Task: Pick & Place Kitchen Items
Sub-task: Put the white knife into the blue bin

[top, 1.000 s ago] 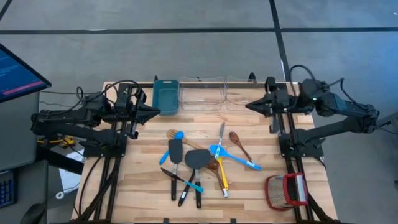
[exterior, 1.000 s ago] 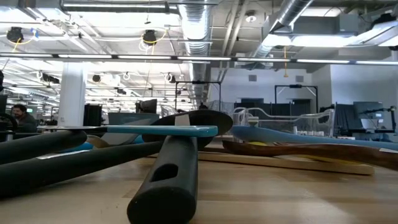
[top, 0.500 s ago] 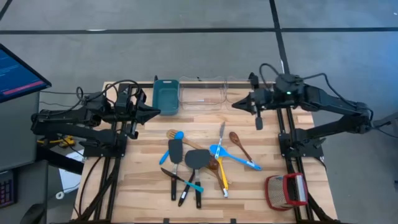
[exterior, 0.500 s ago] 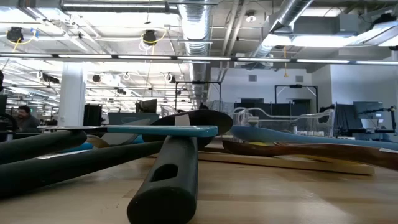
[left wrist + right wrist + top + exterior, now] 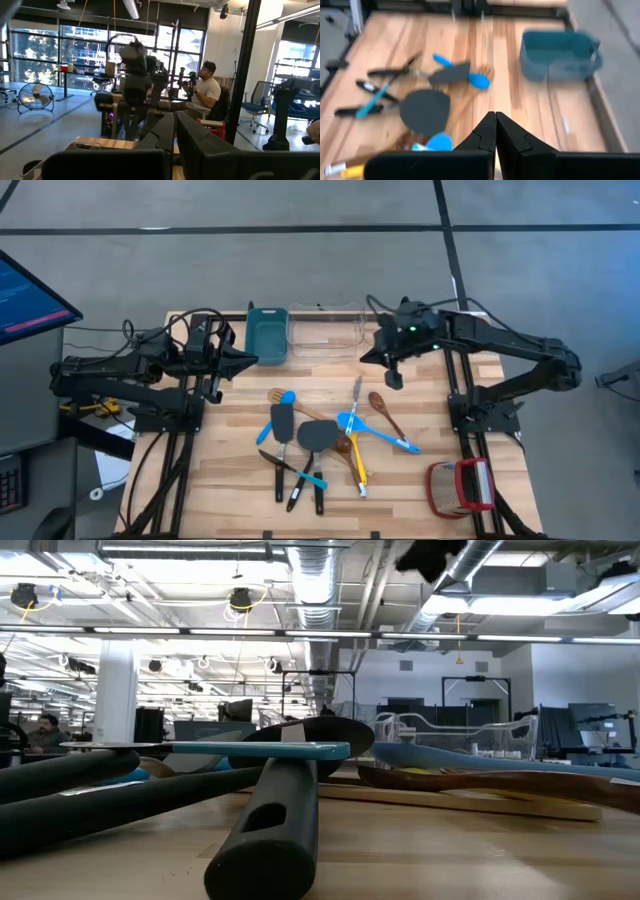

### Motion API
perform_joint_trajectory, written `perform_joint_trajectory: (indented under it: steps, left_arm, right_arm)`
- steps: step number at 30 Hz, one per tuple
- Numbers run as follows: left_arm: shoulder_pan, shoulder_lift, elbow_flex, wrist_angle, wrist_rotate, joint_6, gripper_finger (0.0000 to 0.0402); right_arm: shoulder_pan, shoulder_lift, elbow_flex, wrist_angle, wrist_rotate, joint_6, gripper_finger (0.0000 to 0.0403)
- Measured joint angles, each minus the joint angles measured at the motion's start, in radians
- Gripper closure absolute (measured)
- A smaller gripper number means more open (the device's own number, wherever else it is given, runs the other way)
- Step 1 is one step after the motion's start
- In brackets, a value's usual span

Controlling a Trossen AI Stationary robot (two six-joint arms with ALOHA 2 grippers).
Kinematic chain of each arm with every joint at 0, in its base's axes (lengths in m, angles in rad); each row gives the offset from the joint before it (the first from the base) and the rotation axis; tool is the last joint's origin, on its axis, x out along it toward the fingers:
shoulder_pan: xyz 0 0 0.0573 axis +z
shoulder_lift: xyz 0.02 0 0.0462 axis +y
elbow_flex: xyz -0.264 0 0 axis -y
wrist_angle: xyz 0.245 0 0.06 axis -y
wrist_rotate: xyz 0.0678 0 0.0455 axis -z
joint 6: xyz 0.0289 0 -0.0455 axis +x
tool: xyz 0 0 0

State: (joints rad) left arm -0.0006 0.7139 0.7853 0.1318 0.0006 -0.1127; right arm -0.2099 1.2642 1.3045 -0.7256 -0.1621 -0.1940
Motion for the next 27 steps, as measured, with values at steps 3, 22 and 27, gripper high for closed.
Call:
perform_joint_trajectory:
  steps: [3,22,27]
  left_arm:
    - [0.000,0.000,0.000,0.000,0.000,0.000,0.0393]
    - [0.000,0.000,0.000,-0.001,0.000,0.002,0.0393]
    - [0.000,0.000,0.000,-0.001,0.000,0.002,0.0393]
  right_arm:
    - [-0.005,0.036,0.000,-0.017,0.000,0.000,0.0403]
    - [0.013,0.281,0.000,-0.029,0.002,-0.156,0.0403]
    - [0.021,0.308,0.000,-0.070,0.002,-0.178,0.0403]
